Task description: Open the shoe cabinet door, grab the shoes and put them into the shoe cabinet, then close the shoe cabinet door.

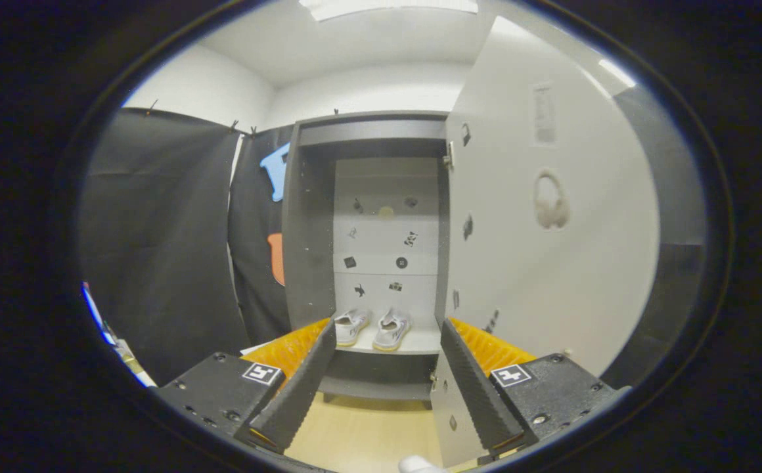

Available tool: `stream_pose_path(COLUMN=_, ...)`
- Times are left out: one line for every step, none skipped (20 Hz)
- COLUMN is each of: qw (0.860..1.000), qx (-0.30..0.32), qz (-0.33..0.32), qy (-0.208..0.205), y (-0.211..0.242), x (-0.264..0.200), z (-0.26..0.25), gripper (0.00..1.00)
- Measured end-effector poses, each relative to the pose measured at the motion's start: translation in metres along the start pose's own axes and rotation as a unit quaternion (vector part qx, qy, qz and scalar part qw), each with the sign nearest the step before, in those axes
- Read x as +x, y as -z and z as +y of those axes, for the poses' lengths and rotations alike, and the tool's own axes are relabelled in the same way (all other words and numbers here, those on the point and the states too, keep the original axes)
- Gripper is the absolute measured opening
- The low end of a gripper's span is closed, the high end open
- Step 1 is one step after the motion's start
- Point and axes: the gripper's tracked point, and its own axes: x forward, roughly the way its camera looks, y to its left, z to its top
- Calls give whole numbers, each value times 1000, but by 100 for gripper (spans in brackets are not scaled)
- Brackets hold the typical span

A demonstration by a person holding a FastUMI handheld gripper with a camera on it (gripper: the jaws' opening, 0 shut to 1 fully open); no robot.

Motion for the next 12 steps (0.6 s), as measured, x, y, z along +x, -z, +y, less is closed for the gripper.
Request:
stream_pose_path(qw=1000, qx=3, qz=-4, qy=0, y=-1, x=-14, z=-10, gripper=100)
stream_pose_path(qw=1000, qx=4, qz=-1, qy=-1, y=1, x=-30, z=-19, gripper=100)
stream_pose_path(qw=1000, qx=6, qz=0, qy=-4, y=2, x=-48, z=-29, gripper=100)
stream_pose_path(qw=1000, qx=8, qz=0, qy=-2, y=3, x=-63, z=-41, gripper=100)
stream_pose_path(qw=1000, qx=7, qz=-1, qy=-1, y=4, x=-75, z=-53, gripper=100)
stream_pose_path(qw=1000, qx=6, qz=-1, qy=1, y=5, x=-86, z=-65, gripper=100)
stream_pose_path(qw=1000, qx=7, qz=1, qy=5, y=8, x=-93, z=-79, gripper=100)
stream_pose_path(qw=1000, qx=9, qz=4, qy=11, y=11, x=-102, z=-94, gripper=100)
stream_pose_path(qw=1000, qx=13, qz=8, qy=20, y=16, x=-110, z=-110, gripper=100)
stream_pose_path(qw=999, qx=18, qz=12, qy=30, y=19, x=-116, z=-127, gripper=100)
stream_pose_path(qw=999, qx=22, qz=13, qy=38, y=21, x=-121, z=-142, gripper=100)
stream_pose_path(qw=998, qx=22, qz=19, qy=47, y=26, x=-124, z=-157, gripper=100)
